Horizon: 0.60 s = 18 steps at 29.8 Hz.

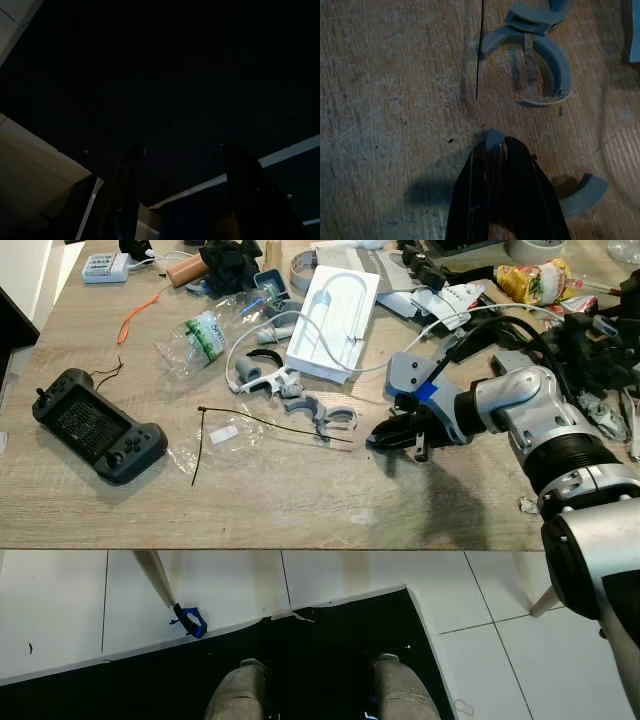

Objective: Picking trash to rubbish bin

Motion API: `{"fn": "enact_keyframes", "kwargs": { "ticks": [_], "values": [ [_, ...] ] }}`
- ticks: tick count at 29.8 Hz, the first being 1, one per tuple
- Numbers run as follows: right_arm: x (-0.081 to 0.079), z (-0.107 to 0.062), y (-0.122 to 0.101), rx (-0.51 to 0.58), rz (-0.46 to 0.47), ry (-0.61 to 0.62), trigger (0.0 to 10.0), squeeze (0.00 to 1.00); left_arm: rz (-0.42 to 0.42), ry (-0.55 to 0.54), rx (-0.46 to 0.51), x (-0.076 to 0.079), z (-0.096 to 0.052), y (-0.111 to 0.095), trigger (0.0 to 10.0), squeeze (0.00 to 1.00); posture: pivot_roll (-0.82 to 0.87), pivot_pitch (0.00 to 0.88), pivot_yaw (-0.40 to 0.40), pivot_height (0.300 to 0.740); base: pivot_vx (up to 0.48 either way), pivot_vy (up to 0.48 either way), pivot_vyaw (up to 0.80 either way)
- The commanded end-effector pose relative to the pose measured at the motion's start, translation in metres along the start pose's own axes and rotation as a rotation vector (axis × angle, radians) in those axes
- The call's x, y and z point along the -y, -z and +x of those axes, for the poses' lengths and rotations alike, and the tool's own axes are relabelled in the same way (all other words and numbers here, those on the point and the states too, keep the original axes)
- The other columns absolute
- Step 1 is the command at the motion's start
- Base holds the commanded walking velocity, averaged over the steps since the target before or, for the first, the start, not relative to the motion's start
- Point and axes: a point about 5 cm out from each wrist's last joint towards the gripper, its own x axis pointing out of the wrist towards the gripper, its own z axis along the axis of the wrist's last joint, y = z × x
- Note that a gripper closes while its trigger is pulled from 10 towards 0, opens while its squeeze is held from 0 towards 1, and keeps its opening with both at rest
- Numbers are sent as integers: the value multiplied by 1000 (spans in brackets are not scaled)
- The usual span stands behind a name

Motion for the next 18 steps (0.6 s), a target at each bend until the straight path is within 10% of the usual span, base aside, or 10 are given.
{"fn": "enact_keyframes", "kwargs": {
  "ticks": [1,8,11,12,14,18],
  "values": [
    [-1,-2,2,79,91,-18,0,0,-7,36,-33,14,1,7,10000,0,113,258,44,740,0,0,0],
    [15,-36,-50,720,223,-58,0,0,-29,19,-22,11,5,-9,10000,0,82,192,40,740,0,0,0],
    [15,-38,-52,769,228,-66,0,0,-29,18,-21,10,6,-11,10000,0,79,186,42,740,0,0,0],
    [14,-41,-57,842,221,-85,667,0,-24,12,-20,8,6,-14,10000,0,66,173,43,740,0,0,0],
    [8,-44,-65,1001,202,-128,8784,0,-11,-11,-12,2,7,-22,10000,0,47,142,49,740,0,0,0],
    [-24,-33,-71,1232,261,-260,10000,0,-15,-85,8,-14,7,-35,10000,0,24,105,53,740,0,0,0]
  ]
}}
